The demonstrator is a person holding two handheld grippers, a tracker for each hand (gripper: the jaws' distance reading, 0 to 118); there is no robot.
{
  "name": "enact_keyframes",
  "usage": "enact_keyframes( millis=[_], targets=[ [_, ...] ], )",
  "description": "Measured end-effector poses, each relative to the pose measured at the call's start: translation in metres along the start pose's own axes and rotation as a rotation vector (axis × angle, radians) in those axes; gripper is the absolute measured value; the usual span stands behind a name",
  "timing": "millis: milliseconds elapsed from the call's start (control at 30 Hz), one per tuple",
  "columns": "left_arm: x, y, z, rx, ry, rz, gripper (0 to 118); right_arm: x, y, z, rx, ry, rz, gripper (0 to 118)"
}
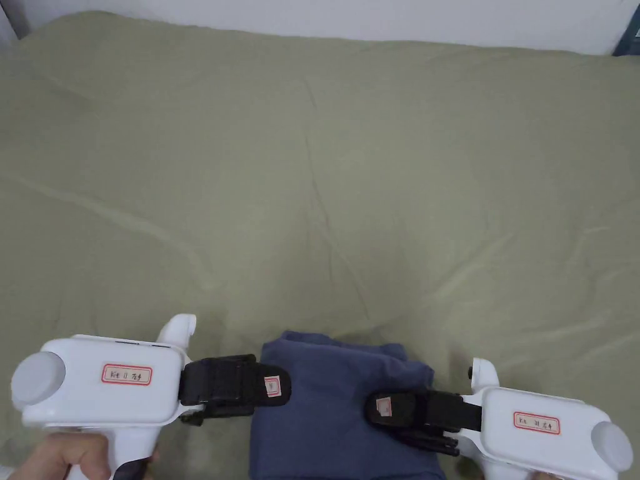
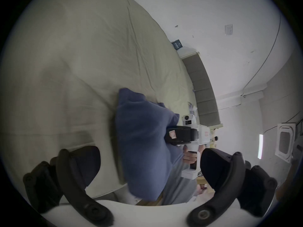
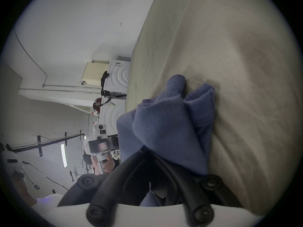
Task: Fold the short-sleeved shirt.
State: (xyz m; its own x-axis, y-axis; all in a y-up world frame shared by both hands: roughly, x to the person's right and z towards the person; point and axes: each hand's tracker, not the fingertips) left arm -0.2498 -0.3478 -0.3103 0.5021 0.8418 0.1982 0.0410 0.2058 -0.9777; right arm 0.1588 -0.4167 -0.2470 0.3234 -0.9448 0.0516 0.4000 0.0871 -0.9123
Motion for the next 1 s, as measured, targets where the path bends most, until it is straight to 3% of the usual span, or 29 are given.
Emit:
enact_keyframes(
  millis=[67, 267, 300, 333, 367, 600, 700, 833, 1000],
  targets=[
    [-0.002, 0.001, -0.017, -0.022, -0.031, 0.052, 118, 0.0, 0.0, -0.001, -0.002, 0.003, -0.002, 2],
    [0.005, 0.005, -0.049, -0.039, -0.108, 0.035, 110, -0.002, 0.0, -0.001, -0.006, 0.01, -0.012, 2],
    [-0.016, 0.014, -0.046, -0.04, -0.11, 0.035, 99, -0.004, 0.0, -0.001, -0.005, 0.008, -0.014, 2],
    [-0.02, 0.017, -0.042, -0.027, -0.073, 0.041, 59, -0.006, -0.001, 0.0, 0.001, 0.003, -0.012, 2],
    [-0.026, 0.019, -0.037, -0.018, 0.014, 0.039, 28, -0.01, -0.001, 0.001, 0.007, -0.005, -0.008, 2],
    [-0.039, 0.041, 0.029, 0.009, 0.005, 0.018, 29, -0.058, 0.003, 0.019, 0.086, -0.052, 0.125, 2],
    [-0.057, 0.071, 0.101, 0.048, 0.142, -0.028, 29, -0.078, 0.009, 0.029, 0.114, -0.053, 0.17, 2],
    [-0.088, 0.106, 0.202, 0.112, 0.334, 0.027, 29, -0.092, 0.018, 0.04, 0.161, -0.088, 0.224, 2],
    [-0.14, 0.143, 0.282, 0.104, 0.373, 0.085, 29, -0.098, 0.029, 0.047, 0.205, -0.132, 0.24, 2]
  ],
)
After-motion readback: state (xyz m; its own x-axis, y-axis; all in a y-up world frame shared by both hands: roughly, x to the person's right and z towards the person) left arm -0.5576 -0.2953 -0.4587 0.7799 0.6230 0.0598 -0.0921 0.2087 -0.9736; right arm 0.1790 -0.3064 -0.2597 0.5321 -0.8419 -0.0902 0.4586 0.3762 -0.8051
